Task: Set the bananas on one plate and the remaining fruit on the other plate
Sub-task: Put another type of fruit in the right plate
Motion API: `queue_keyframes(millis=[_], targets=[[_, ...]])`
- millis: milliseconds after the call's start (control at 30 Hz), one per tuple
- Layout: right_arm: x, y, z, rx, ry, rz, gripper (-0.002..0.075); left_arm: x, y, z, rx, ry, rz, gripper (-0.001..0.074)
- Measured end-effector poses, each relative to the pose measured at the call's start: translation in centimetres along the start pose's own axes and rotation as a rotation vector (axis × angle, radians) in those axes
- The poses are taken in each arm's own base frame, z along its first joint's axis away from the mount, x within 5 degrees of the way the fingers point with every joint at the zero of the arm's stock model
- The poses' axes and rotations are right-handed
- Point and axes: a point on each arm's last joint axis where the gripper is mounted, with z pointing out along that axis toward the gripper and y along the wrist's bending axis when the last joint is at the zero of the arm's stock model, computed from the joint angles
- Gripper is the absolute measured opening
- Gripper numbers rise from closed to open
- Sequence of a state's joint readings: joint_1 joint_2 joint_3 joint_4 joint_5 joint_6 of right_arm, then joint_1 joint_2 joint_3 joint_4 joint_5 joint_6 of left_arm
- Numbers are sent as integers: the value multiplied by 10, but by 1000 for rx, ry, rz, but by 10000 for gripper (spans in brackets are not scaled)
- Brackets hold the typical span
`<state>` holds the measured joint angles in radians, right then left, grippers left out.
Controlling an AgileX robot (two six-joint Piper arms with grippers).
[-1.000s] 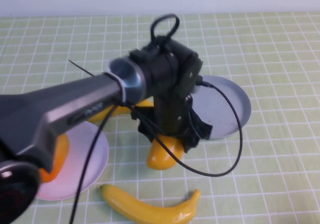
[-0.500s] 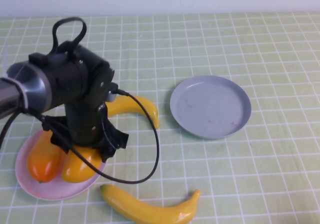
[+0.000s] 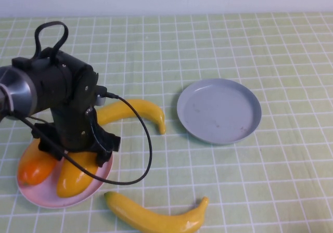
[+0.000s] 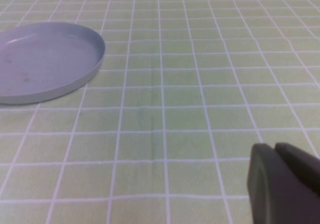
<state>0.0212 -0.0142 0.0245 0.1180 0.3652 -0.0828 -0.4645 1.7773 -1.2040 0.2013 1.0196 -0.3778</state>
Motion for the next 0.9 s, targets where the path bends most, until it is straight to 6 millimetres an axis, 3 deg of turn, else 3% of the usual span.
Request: queue_keyframes(millis=[167,333,433,467,500,600,700,900], targets=[[0,0,0,0,0,0,-17,1,0,-13,16,-47,-2,668],[0,0,0,0,0,0,-17,15,-7,-57,42,-188,52,638],[0,0,0,0,0,0,-17,35,-5,-90,92,-315,71,476],[0,0,0,0,0,0,-17,41,-4,-96,106,-347,73,405],[0,0,0,0,0,0,-17,52,1,-104,122,-395,77,283],[0,0,0,0,0,0,-17,79,13,-109,147,-497,86,87],[0,0,0,0,0,0,-17,111,24,-104,176,-554,65,27],[0,0,0,0,0,0,-17,170,46,-94,219,-642,22,6]])
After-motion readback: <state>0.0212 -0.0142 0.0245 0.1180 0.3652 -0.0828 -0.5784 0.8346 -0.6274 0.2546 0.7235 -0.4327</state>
